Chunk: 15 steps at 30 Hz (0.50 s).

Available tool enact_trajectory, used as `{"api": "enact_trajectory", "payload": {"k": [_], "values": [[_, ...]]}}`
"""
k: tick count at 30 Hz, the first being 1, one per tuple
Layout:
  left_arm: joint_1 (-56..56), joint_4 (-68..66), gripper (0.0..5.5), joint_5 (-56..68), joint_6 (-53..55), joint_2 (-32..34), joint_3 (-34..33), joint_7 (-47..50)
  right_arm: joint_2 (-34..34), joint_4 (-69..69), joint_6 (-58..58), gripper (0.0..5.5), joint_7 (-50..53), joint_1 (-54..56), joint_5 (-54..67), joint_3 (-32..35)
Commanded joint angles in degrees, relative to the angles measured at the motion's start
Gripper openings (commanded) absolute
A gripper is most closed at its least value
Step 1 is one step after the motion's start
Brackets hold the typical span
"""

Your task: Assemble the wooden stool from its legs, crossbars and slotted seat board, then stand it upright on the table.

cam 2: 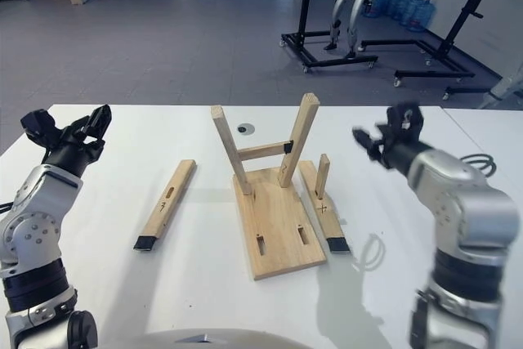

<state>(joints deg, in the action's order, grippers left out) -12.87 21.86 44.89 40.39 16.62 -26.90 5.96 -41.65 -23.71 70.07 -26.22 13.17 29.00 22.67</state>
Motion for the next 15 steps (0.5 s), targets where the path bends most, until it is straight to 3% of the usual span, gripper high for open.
{"api": "enact_trajectory", "payload": {"k": [1,3,8,15], "values": [[5.24,8.47,3.12,1.65,5.97,-0.88,0.3,5.67,-10.21,-2.73,1.07,2.59,-14.56,-11.89,6.15,1.24],[7.55,12.21,3.31,2.87,8.17,-1.61,1.54,7.24,-11.09,-4.21,0.93,2.93,-17.43,-15.31,8.07,0.87],[9.86,15.61,3.97,3.04,12.1,-1.57,3.72,9.8,-1.8,-5.64,-0.61,3.77,-8.99,-14.92,6.1,-4.22],[9.69,15.42,4.0,3.13,13.55,-1.49,4.44,10.13,7.16,-4.6,-4.32,3.83,5.88,-13.05,-4.22,-15.87]]}}
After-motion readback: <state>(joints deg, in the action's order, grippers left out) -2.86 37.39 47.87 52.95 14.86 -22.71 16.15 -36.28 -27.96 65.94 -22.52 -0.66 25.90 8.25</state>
